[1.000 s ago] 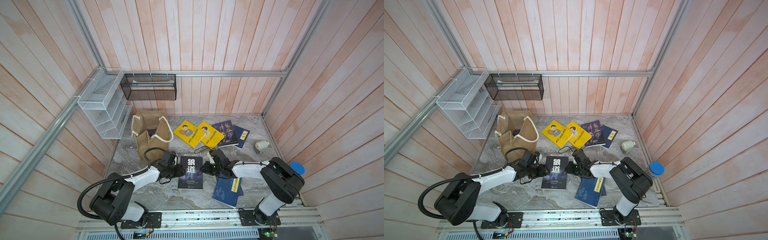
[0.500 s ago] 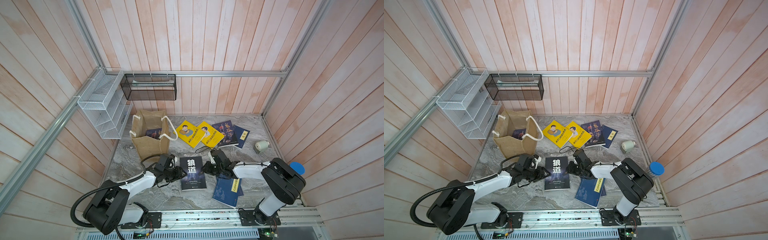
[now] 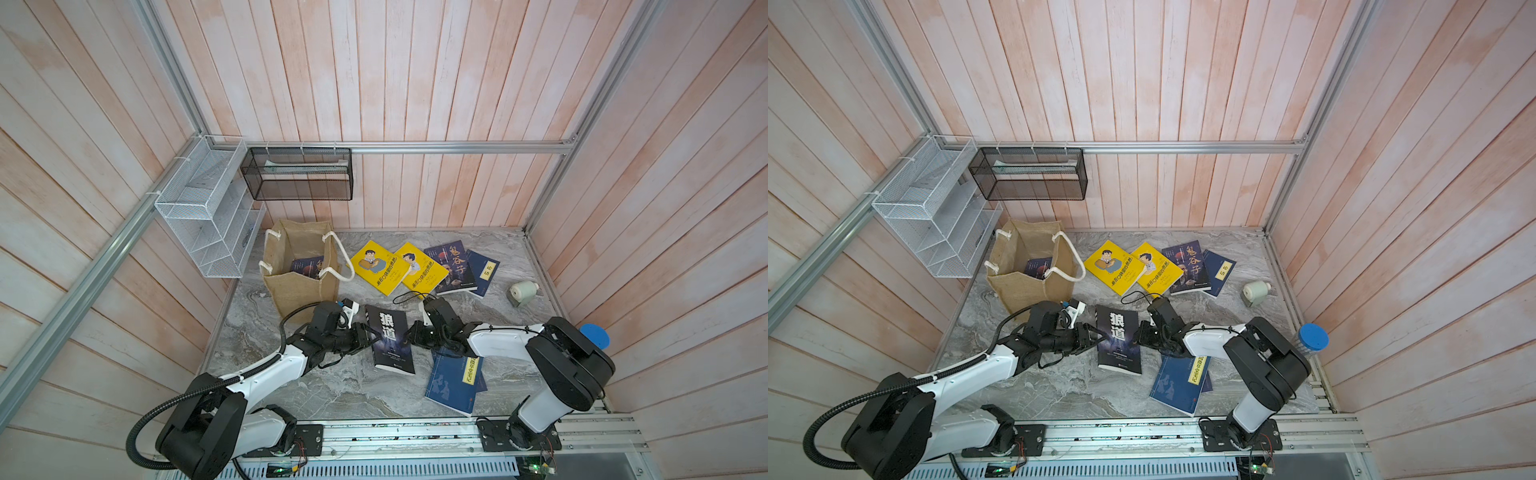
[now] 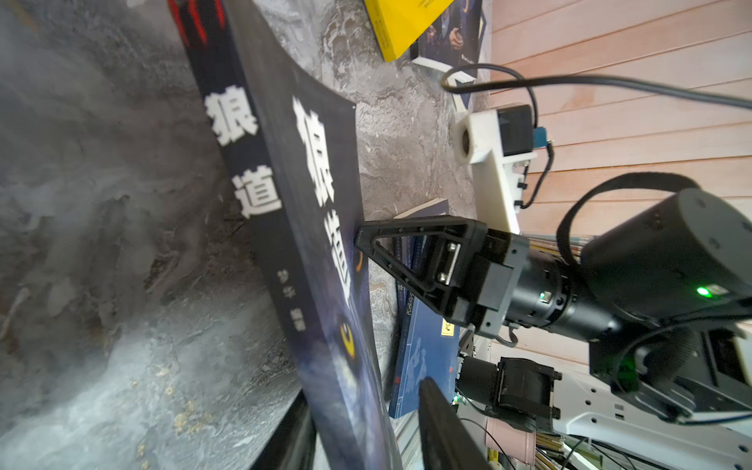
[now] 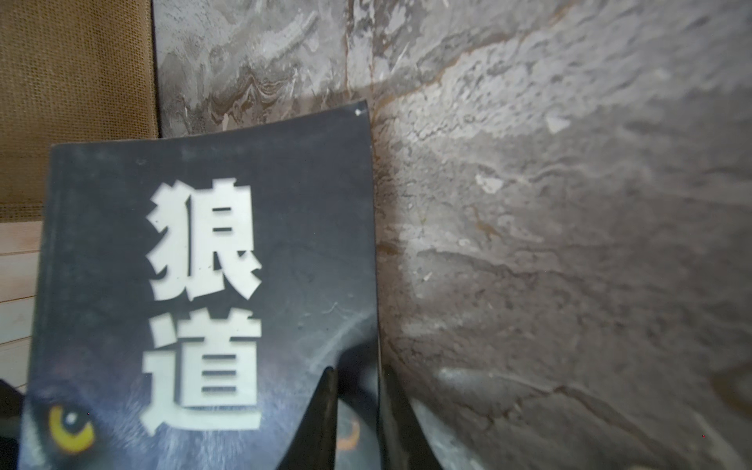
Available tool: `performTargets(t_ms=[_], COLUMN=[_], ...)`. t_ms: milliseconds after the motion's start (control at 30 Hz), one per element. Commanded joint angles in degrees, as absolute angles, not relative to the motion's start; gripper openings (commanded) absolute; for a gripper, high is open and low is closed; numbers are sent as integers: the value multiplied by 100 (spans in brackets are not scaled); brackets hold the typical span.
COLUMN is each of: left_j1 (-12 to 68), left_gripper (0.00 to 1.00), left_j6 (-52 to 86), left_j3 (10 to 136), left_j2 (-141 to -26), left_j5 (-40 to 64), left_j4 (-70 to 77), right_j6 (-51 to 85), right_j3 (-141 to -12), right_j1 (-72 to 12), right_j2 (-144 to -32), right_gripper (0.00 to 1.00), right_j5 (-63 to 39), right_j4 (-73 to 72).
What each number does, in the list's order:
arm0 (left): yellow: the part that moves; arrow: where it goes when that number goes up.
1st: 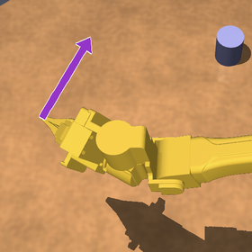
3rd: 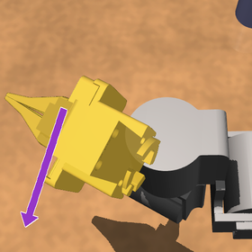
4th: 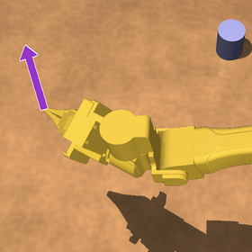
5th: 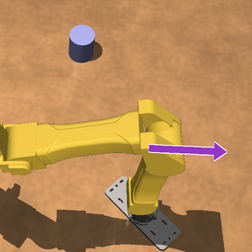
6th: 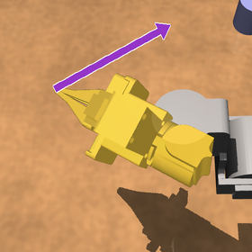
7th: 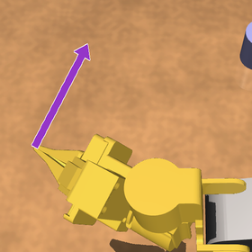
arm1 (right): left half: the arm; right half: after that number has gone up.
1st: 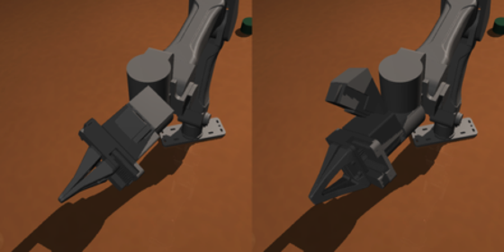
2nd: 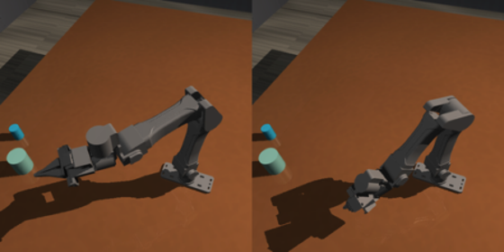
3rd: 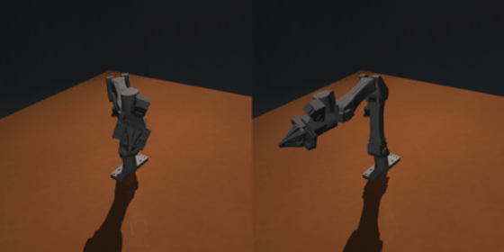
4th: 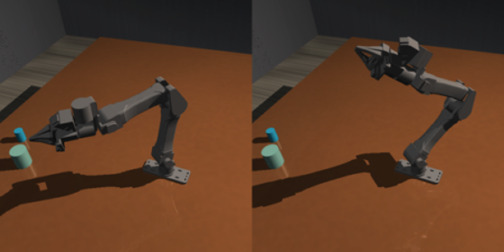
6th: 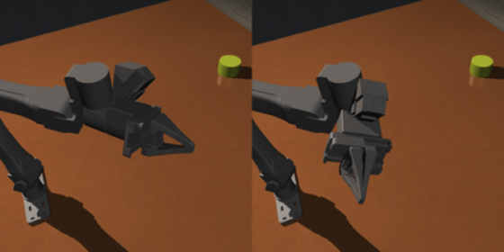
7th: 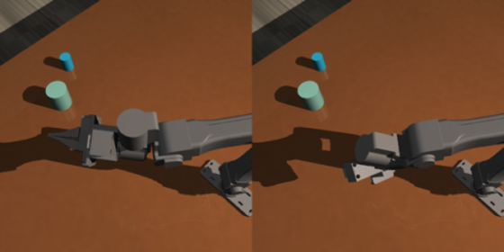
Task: Put the books into the canvas bag
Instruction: Pick up the book from the center of the board.
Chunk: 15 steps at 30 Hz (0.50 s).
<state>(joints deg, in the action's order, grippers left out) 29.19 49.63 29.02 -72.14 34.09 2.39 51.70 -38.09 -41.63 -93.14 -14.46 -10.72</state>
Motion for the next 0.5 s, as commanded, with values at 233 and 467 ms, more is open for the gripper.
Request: performTargets(t_ms=[233,467], left_j1=[3182,3163], left_gripper=[24,0], left_j6=[5051,4203], left_j3=[3213,3967], left_j2=[-7434,-7119], left_j5=[3472,3079], left_j4=[445,-648], right_j6=[5210,5142], right_j3=[-3587,-3749], right_j1=[-4276,-4280], right_j2=[-9042,-8460], right_gripper=[20,26], right_j5=[-1549,-1385], right_j4=[-762,-609])
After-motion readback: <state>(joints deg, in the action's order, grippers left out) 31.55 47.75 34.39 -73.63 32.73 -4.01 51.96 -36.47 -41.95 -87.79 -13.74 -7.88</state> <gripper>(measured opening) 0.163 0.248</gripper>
